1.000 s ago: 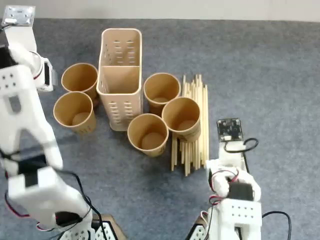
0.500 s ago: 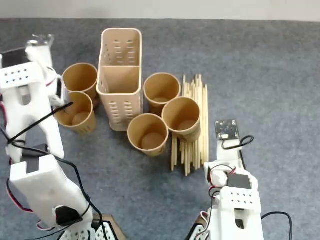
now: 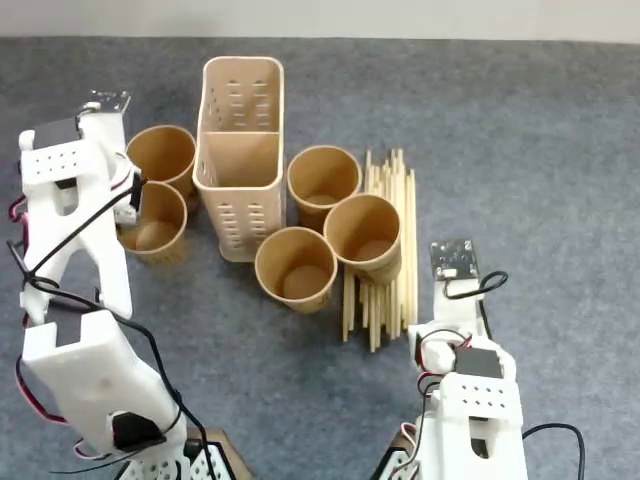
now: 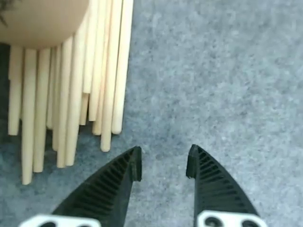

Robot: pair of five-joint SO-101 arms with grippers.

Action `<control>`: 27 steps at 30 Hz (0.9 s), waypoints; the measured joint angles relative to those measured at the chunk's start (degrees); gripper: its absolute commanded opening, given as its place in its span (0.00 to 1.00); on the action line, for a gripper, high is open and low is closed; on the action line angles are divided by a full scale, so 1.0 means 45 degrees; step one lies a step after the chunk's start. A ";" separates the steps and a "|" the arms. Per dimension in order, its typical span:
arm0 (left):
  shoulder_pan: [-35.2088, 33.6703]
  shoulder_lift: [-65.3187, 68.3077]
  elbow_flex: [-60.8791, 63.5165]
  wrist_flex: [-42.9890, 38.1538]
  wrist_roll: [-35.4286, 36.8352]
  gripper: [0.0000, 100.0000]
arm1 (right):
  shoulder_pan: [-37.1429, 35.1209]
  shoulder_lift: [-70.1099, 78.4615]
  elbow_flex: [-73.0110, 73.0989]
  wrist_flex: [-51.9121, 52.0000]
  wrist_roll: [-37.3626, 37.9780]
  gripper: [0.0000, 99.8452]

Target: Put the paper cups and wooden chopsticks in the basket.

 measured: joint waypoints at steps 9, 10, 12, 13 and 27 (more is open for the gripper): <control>0.1114 -0.0039 -0.2344 0.2813 0.0000 0.00 | -0.0020 0.0000 0.0000 -0.0039 0.0000 0.17; 0.1153 -0.0195 -0.2540 0.3009 0.0000 0.00 | -0.0020 0.0000 0.0000 -0.0156 0.0000 0.17; 0.1211 -0.0781 -0.2618 0.3145 0.0000 0.00 | -0.0020 0.0059 0.0000 -0.0449 0.0000 0.17; 0.1211 -0.1192 -0.2618 0.3184 0.0020 0.00 | -0.0020 0.0059 0.0020 -0.0508 0.0000 0.17; 0.1211 -0.5451 -0.3712 0.3282 -0.0059 0.00 | -0.0039 0.0078 0.0234 -0.0606 -0.0020 0.17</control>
